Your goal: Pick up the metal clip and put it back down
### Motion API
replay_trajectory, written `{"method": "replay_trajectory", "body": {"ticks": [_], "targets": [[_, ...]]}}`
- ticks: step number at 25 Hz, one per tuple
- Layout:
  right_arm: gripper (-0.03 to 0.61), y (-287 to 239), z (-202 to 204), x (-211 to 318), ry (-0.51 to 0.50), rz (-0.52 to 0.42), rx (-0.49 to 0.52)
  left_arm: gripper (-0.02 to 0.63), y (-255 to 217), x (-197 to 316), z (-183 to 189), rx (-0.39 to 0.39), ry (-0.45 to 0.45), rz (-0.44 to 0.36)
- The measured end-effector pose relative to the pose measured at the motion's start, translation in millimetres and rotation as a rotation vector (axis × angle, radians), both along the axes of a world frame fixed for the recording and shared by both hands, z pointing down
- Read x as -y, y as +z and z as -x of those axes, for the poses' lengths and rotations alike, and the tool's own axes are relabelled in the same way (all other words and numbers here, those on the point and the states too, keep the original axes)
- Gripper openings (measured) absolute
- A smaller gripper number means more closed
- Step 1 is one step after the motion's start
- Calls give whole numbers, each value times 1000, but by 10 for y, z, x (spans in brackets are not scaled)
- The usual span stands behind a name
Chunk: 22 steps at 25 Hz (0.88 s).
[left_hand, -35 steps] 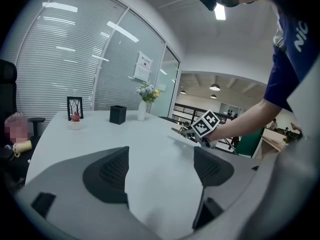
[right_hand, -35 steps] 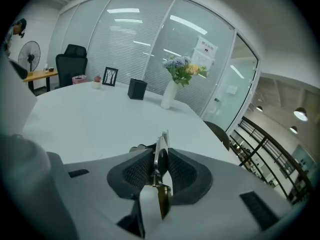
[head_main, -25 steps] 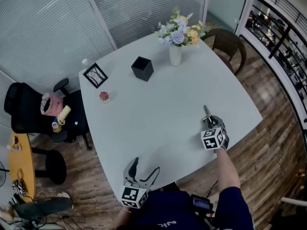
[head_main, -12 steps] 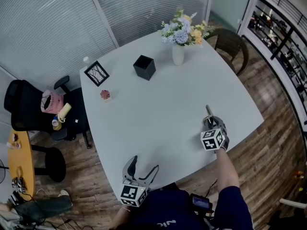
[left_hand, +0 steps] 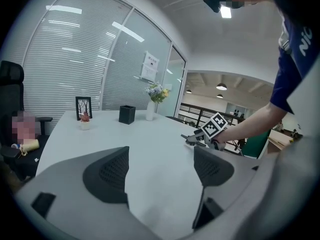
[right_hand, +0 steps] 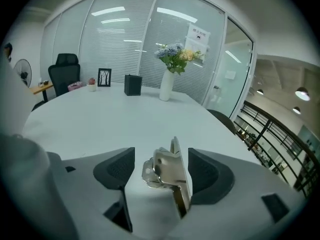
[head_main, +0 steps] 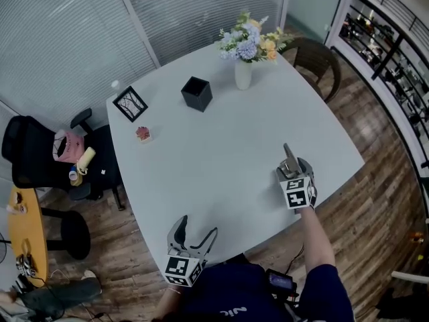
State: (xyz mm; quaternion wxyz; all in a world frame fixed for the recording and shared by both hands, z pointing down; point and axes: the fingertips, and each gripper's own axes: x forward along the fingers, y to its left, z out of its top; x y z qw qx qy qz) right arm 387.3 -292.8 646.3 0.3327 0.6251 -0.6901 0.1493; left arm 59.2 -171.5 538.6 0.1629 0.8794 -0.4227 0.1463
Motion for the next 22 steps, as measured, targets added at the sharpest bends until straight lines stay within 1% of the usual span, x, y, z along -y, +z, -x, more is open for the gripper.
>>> {"method": "replay_trajectory", "body": {"ticks": [4, 11, 15, 22], "targets": [[344, -220, 183, -159, 1, -43, 53, 407, -10, -20, -57, -13, 41, -5], [342, -705, 537, -530, -34, -169, 89, 407, -31, -136, -78, -44, 91, -16], [344, -925, 824, -804, -41, -195, 134, 407, -23, -227, -44, -61, 119, -14], [342, -1279, 1198, -1319, -24, -283, 156, 407, -94, -388, 28, -107, 145, -34]]}}
